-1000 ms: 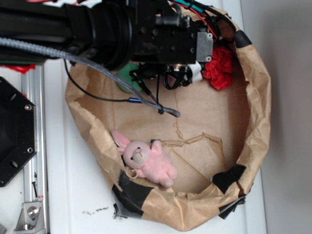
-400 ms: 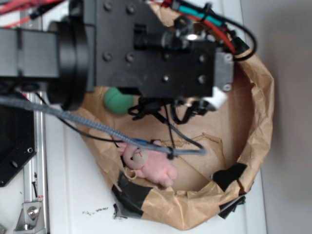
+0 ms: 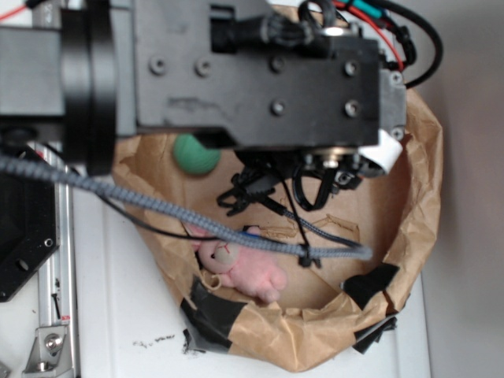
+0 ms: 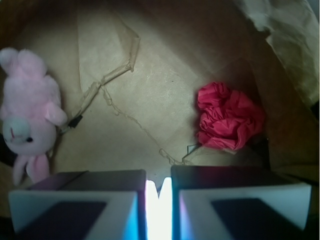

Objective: Grab the blue ball.

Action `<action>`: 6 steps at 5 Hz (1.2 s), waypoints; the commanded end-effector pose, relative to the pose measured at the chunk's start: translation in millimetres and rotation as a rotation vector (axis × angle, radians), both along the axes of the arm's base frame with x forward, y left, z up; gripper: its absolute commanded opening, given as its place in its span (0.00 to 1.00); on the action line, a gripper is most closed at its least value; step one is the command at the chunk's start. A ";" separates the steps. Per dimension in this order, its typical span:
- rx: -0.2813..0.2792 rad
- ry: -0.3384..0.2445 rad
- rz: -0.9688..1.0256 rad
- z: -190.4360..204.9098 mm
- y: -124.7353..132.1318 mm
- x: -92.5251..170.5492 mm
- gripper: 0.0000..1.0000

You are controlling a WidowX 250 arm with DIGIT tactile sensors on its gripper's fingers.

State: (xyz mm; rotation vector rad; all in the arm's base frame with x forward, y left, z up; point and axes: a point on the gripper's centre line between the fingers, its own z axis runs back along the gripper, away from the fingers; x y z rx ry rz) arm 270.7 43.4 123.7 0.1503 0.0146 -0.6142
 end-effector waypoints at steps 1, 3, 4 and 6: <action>0.044 -0.121 -0.097 0.9 4.5 -3.6 1.00; 0.124 -0.126 -0.242 -16.9 29.3 -11.4 1.00; 0.111 -0.067 -0.255 -25.5 38.7 -12.6 1.00; 0.099 -0.013 -0.258 -44.8 53.1 -14.3 1.00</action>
